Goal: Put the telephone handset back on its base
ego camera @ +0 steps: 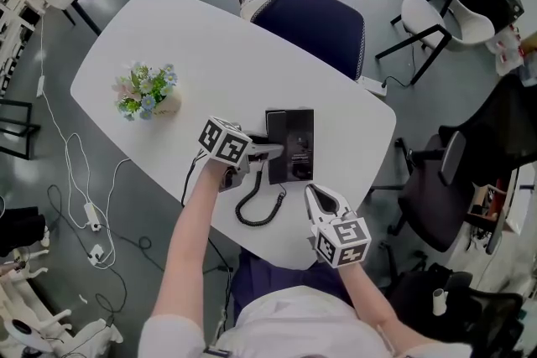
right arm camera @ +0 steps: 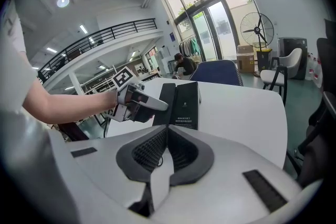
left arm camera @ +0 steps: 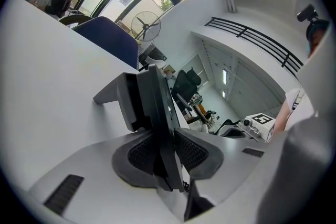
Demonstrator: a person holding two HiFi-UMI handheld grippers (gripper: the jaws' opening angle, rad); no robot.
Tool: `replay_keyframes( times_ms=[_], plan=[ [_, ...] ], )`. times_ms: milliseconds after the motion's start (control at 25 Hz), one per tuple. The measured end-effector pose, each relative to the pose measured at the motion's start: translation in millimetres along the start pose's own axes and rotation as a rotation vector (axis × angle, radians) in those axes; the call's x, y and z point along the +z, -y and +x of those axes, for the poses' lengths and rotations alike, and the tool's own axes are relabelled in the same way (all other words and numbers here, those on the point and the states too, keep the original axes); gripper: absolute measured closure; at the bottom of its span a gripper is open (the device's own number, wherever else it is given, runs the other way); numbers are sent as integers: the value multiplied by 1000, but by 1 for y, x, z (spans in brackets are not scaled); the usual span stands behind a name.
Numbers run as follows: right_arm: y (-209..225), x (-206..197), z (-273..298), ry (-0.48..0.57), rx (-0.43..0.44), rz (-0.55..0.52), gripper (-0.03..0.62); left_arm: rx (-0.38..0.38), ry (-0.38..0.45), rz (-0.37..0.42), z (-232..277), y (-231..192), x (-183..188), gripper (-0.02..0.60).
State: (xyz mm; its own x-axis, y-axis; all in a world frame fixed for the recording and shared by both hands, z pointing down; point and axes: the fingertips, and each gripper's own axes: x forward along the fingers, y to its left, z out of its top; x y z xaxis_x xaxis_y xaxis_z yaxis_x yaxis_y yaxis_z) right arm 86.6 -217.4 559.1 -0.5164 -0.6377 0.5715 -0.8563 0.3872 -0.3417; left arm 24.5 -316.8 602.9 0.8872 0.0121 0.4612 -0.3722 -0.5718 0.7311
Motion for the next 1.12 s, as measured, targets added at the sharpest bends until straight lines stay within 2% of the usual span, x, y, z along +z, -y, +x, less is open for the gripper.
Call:
replay_keyframes(
  times_ms=[160,200,280,320,440,600,800,920,1120],
  plan=[
    [-1,-2,-1,1,3,0,559,18,6,4,0,3,-1,466],
    [-1,-2,-1,2,3,0,559,8,14,-7,0,6,-1,438],
    [-1,-2,-1,2,5,-1,559,-10,38,-30,1,13,1,340],
    [-2,-2,-1,2,5,-1,559,-2,47,-32,1,15,2,336],
    [-4,-2,0,4,7,-1,559,70,64,-8,0,15,2,314],
    [-6,-3,-1,8,7,-4,559,157,61,49,4,21,0,230],
    [-8,-6,-2,10,6,-5,559,258,78,68,5,17,-2,210],
    [-9,-7,-4,12,5,-4,559,331,122,62,-3,13,-1,210],
    [-11,-10,-5,14,4,-7,559,344,214,-10,-16,11,0,212]
  ],
)
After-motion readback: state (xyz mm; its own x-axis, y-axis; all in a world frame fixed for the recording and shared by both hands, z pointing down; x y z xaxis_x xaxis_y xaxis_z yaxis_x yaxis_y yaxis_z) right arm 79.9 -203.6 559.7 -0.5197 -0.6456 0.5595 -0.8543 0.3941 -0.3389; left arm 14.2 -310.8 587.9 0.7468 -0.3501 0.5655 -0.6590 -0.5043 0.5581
